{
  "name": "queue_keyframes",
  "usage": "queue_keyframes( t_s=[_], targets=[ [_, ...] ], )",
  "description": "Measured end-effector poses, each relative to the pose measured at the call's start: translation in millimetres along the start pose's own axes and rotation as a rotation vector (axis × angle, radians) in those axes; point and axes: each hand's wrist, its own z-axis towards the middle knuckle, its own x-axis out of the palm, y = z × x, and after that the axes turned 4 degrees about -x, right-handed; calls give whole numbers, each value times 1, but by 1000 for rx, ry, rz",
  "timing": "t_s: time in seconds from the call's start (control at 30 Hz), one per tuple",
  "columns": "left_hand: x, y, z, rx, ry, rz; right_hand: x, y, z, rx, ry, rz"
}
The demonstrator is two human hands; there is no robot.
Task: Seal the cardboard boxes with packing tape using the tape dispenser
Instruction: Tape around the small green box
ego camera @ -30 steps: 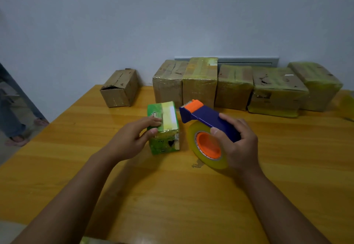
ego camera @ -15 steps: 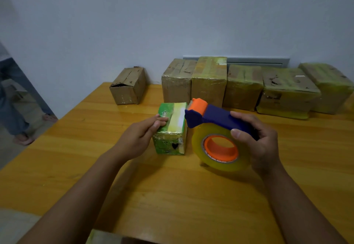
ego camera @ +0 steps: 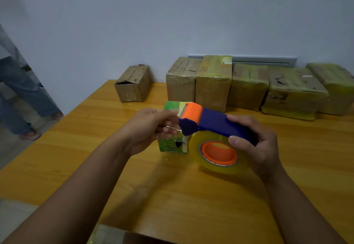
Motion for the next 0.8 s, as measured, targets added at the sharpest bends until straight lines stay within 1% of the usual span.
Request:
queue_keyframes(
  t_s=[0.07, 0.2, 0.47, 0.53, 0.63, 0.7, 0.8],
  targets=[
    [-2, -1, 0, -32, 27, -31, 0, 0, 0, -8, 2, 4],
    [-3, -3, -1, -97, 25, -100, 1, 1, -1, -31, 7, 9],
    [-1, -13, -4, -143, -20, -27, -1, 2, -1, -85, 39, -30],
    [-2, -14, -4, -119, -32, 14, -1, 2, 0, -102, 57, -59],
    [-5, -16, -5, -31, -93, 150, -2, 3, 4, -122, 121, -119],
    [-12, -20, -6, 22, -142, 221, -5, 6, 8, -97, 163, -114],
    [-30, -24, -7, 72, -226, 249, -16, 9, 13, -58, 208, -124]
  ],
)
